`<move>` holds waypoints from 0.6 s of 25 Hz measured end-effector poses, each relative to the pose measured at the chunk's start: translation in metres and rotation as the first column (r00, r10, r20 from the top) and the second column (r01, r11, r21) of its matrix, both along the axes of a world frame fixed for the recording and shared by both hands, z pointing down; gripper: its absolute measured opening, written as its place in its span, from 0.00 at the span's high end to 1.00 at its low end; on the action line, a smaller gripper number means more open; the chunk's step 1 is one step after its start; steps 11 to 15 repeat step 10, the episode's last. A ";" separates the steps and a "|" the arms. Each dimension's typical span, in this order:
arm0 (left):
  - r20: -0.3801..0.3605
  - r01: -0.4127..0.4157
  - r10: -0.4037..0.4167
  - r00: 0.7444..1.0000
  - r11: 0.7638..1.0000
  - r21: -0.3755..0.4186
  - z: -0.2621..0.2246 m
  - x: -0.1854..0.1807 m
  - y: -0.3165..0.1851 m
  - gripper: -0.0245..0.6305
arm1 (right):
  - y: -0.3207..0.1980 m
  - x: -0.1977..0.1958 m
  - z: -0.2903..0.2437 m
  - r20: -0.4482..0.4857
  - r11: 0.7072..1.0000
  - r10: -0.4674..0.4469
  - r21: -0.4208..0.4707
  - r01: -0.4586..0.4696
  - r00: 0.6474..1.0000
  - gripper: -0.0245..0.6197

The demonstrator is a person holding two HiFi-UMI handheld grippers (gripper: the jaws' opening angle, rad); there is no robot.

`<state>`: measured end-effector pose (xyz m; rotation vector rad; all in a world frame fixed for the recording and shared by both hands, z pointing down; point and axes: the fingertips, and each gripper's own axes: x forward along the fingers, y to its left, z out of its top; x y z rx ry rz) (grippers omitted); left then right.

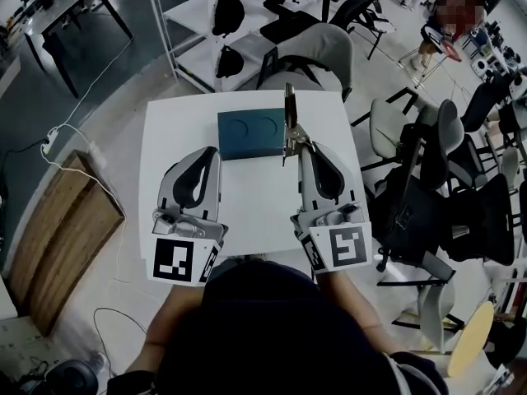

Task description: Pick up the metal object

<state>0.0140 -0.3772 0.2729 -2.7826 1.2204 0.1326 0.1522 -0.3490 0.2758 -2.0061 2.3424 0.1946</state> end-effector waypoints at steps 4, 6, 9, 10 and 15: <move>-0.002 -0.007 0.007 1.000 1.000 -0.003 0.002 0.002 0.003 0.92 | 0.003 0.002 0.001 0.011 1.000 0.002 -0.001 -0.002 1.000 0.92; -0.001 -0.012 0.012 1.000 1.000 -0.003 0.003 0.003 0.004 0.92 | 0.005 0.003 0.002 0.014 1.000 0.004 -0.003 -0.004 1.000 0.92; 0.000 -0.017 0.017 1.000 1.000 -0.003 0.002 0.003 0.005 0.92 | 0.005 0.003 0.003 0.014 1.000 0.007 -0.011 -0.007 1.000 0.92; 0.000 -0.018 0.018 1.000 1.000 -0.003 0.002 0.003 0.005 0.92 | 0.005 0.003 0.003 0.014 1.000 0.008 -0.014 -0.008 1.000 0.92; 0.000 -0.018 0.018 1.000 1.000 -0.003 0.002 0.003 0.005 0.92 | 0.005 0.003 0.003 0.014 1.000 0.008 -0.014 -0.008 1.000 0.92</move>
